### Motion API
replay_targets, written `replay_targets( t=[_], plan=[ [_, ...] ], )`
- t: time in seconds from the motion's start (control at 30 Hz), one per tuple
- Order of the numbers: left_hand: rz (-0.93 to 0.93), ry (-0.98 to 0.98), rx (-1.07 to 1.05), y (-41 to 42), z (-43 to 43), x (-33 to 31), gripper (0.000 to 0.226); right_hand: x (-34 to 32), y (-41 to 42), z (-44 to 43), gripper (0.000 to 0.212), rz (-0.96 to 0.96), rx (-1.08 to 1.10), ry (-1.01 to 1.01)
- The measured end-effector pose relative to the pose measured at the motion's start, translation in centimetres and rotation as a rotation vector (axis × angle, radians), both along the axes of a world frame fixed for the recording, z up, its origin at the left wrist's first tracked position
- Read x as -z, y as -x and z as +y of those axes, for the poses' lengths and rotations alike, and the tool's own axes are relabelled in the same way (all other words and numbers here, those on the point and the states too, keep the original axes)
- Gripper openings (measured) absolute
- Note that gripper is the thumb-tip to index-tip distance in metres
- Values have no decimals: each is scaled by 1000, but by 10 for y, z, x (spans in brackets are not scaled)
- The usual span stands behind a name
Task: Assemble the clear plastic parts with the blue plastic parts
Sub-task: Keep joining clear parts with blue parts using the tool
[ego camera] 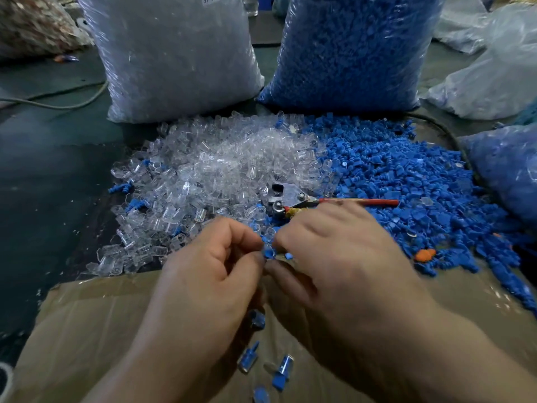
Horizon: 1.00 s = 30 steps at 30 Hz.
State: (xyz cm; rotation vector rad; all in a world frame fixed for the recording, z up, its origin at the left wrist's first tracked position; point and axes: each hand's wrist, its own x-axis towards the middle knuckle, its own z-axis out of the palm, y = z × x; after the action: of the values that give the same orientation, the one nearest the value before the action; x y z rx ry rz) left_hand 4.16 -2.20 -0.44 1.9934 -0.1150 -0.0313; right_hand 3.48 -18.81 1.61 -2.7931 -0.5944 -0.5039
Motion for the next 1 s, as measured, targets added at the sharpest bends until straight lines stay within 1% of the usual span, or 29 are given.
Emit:
replay_targets(
  t=[0.07,0.13,0.2,0.27,0.33,0.37,0.43,0.47,0.5,0.57,0.6,0.63,0.67,0.7,0.77,0.83,0.9,1.0],
  plan=[
    [-71,-20,12,2,0,0,7,4,2,4,17,1,-30,25],
    [-147,-29,29,4,0,-4,4,3,3,0,11,15,-9,-17],
    [-176,-28,30,4,1,-8,7,1,3,-1,16,39,1,-85],
    [-155,-30,7,2,4,-10,24,0,2,0,26,57,-48,-131],
    [-98,-36,33,-2,8,-11,37,0,3,2,27,59,-93,-166],
    [-54,-2,61,-3,9,-11,42,0,4,3,27,70,-96,-181],
    [5,91,95,-4,12,-10,43,-2,7,6,27,121,-61,-225],
    [0,121,116,-4,14,-10,40,-2,10,8,27,192,-20,-284],
    [-20,130,161,-5,15,-10,36,-4,13,9,28,340,12,-393],
    [-76,107,288,-3,17,-11,27,-9,15,10,24,693,17,-808],
    [-112,61,341,-3,19,-12,25,-12,14,6,23,793,46,-883],
    [-149,-11,375,-3,21,-13,23,-14,13,4,25,841,43,-856],
    [-175,-94,393,-5,24,-15,21,-12,11,0,28,810,57,-714],
    [-179,-178,404,-6,25,-16,21,-9,8,-2,29,712,92,-528],
    [-171,-352,422,-10,29,-14,20,-6,6,-4,26,515,121,-242],
    [-176,-462,445,-12,31,-10,20,-5,8,-1,19,437,53,-92],
    [-188,-481,504,-11,29,-9,26,-4,10,3,16,427,-33,9],
    [-195,-496,607,-8,25,-10,27,-7,13,3,13,502,-95,75]
  ],
)
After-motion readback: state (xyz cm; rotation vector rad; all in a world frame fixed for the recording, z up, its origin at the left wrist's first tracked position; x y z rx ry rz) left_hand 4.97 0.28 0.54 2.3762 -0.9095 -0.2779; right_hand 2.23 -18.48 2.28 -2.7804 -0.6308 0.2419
